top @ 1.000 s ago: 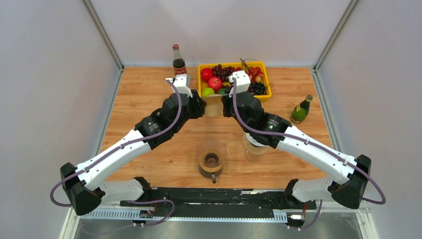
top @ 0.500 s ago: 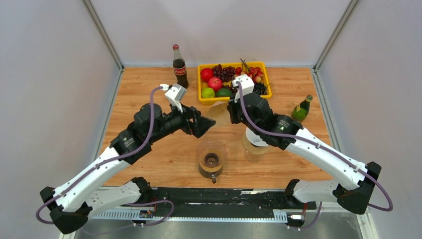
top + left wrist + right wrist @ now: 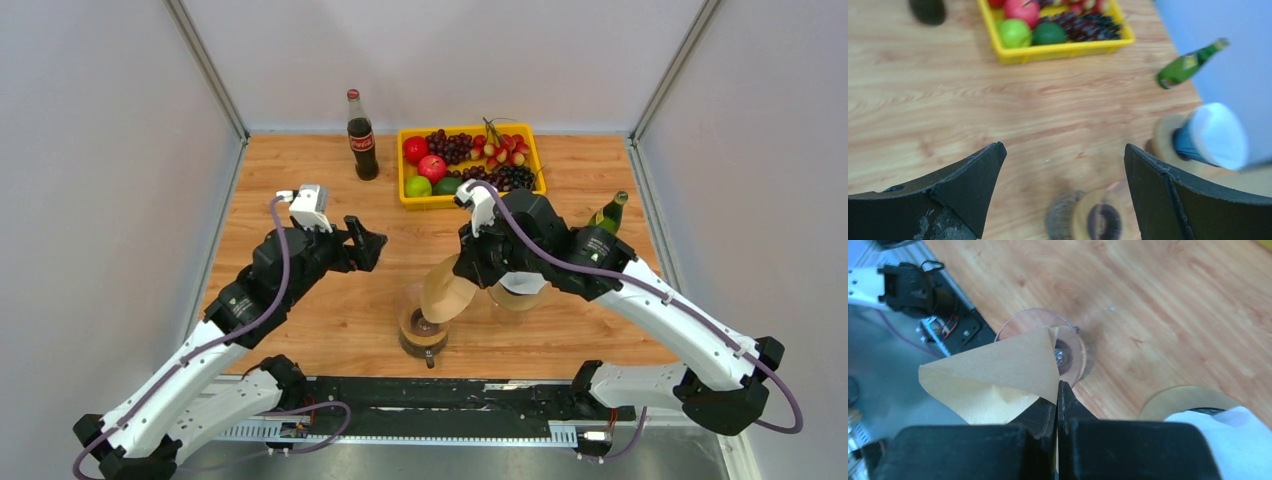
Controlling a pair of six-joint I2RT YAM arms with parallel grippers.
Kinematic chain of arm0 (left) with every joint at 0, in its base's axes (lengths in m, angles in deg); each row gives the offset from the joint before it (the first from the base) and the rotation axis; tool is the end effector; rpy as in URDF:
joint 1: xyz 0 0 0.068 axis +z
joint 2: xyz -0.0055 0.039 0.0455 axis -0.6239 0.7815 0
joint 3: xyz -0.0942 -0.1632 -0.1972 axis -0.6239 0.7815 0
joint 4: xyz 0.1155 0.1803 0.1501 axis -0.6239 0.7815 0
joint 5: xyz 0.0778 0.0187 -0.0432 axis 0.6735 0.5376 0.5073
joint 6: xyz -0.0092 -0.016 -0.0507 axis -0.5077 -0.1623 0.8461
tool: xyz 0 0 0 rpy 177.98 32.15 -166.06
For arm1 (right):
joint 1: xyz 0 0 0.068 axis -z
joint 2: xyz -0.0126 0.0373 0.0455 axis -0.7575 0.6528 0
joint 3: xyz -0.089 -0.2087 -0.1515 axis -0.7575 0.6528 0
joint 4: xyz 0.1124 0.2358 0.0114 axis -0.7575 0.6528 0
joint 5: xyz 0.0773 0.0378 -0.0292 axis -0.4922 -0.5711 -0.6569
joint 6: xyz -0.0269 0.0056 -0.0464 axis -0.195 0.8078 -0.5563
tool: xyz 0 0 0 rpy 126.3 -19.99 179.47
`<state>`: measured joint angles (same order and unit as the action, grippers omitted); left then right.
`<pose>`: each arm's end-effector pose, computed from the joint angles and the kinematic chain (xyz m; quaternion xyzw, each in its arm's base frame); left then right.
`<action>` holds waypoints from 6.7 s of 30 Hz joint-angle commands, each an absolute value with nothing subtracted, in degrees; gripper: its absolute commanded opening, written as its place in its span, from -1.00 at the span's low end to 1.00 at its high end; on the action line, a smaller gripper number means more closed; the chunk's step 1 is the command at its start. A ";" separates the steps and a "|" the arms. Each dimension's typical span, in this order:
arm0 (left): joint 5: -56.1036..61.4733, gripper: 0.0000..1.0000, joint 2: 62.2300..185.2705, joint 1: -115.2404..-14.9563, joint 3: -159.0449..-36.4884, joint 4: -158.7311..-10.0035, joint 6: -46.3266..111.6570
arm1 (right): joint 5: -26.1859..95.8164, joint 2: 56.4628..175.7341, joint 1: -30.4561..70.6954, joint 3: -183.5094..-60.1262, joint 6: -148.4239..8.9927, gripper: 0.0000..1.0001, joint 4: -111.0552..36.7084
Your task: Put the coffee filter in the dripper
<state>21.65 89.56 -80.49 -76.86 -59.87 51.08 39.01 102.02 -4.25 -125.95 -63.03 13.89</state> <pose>0.1227 -0.1010 0.3660 0.0222 0.7776 -0.3076 0.5480 0.1338 0.1844 0.4003 -0.3206 0.8430 0.2606 0.3446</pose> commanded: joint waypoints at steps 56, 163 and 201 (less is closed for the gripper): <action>29.49 1.00 88.97 -75.68 -69.75 -54.62 54.58 | 33.81 113.28 -12.84 -135.50 -70.32 -0.33 16.78; 29.79 1.00 87.94 -75.69 -67.43 -53.94 55.30 | 43.40 127.66 -18.85 -122.96 -61.40 -0.27 9.63; 28.99 1.00 86.93 -75.69 -67.87 -53.92 55.58 | 45.00 127.03 -21.55 -127.49 -59.52 -0.29 13.90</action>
<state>29.40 87.46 -75.99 -67.51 -53.27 55.30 45.85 128.42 -20.60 -124.51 -60.96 13.30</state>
